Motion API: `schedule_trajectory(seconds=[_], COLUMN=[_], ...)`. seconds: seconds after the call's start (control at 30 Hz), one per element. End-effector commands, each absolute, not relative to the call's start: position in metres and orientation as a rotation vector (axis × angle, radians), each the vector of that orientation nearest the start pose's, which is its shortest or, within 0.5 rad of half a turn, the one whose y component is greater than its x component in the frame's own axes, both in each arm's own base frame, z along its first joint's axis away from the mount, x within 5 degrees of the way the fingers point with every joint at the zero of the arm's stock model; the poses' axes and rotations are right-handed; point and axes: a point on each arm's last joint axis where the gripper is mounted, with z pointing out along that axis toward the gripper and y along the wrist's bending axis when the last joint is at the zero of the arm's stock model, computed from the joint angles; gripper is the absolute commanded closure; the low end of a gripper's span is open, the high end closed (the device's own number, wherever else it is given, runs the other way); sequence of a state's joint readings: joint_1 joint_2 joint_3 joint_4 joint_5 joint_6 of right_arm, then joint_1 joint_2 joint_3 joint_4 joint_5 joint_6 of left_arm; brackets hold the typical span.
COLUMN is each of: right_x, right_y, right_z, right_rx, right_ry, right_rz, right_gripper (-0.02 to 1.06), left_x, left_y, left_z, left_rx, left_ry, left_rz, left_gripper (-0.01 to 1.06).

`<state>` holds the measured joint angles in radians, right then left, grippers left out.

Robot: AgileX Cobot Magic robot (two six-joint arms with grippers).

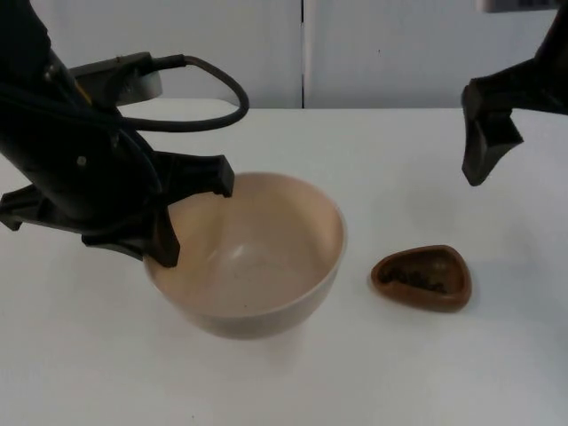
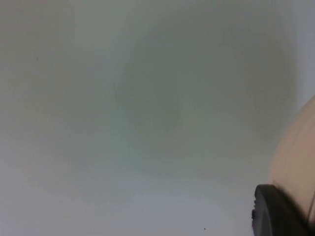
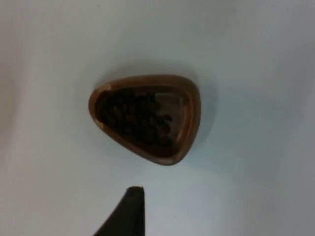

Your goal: Pick up the bowl with the left hand and pour the coffee beans from the cup into the bowl with the right hand.

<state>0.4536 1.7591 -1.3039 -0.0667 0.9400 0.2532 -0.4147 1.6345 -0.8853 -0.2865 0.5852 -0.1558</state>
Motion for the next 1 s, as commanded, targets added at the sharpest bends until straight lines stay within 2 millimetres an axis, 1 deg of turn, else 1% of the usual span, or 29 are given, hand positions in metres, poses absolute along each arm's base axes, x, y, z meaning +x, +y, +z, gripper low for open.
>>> schedule_trajectory(seconds=[0.0, 0.17, 0.2, 0.33, 0.37, 0.53, 0.6, 0.7, 0.73, 0.8, 0.87, 0.97], right_x=[0.327, 0.337, 0.337, 0.342, 0.342, 0.338, 0.337, 0.336, 0.336, 0.336, 0.336, 0.338], right_y=[0.154, 0.157, 0.157, 0.159, 0.159, 0.158, 0.157, 0.152, 0.152, 0.155, 0.158, 0.166], right_z=[0.231, 0.209, 0.209, 0.195, 0.195, 0.170, 0.169, 0.165, 0.165, 0.160, 0.157, 0.146], right_rx=[-0.315, -0.272, -0.272, -0.250, -0.250, -0.180, -0.178, -0.190, -0.190, -0.209, -0.220, -0.223], right_ry=[2.849, 2.865, 2.865, 2.867, 2.867, 2.832, 2.831, 2.816, 2.816, 2.807, 2.806, 2.799], right_rz=[0.048, 0.015, 0.015, 0.018, 0.018, 0.069, 0.054, -0.058, -0.058, -0.088, -0.086, -0.052], right_gripper=[0.05, 0.10, 0.10, 0.13, 0.13, 0.14, 0.14, 0.14, 0.14, 0.14, 0.14, 0.14], left_x=[0.265, 0.265, 0.265, 0.265, 0.265, 0.265, 0.265, 0.266, 0.266, 0.266, 0.266, 0.266], left_y=[-0.135, -0.135, -0.135, -0.135, -0.135, -0.135, -0.135, -0.135, -0.135, -0.135, -0.135, -0.135], left_z=[0.183, 0.183, 0.183, 0.183, 0.183, 0.183, 0.183, 0.183, 0.183, 0.182, 0.182, 0.182], left_rx=[0.047, 0.047, 0.047, 0.051, 0.051, 0.051, 0.051, 0.047, 0.047, 0.047, 0.047, 0.047], left_ry=[2.850, 2.850, 2.850, 2.848, 2.848, 2.850, 2.848, 2.846, 2.846, 2.847, 2.847, 2.847], left_rz=[-0.421, -0.421, -0.421, -0.417, -0.417, -0.417, -0.418, -0.420, -0.420, -0.419, -0.419, -0.419], left_gripper=[1.05, 1.05, 1.05, 1.05, 1.05, 1.05, 1.05, 1.05, 1.05, 1.05, 1.05, 1.05])
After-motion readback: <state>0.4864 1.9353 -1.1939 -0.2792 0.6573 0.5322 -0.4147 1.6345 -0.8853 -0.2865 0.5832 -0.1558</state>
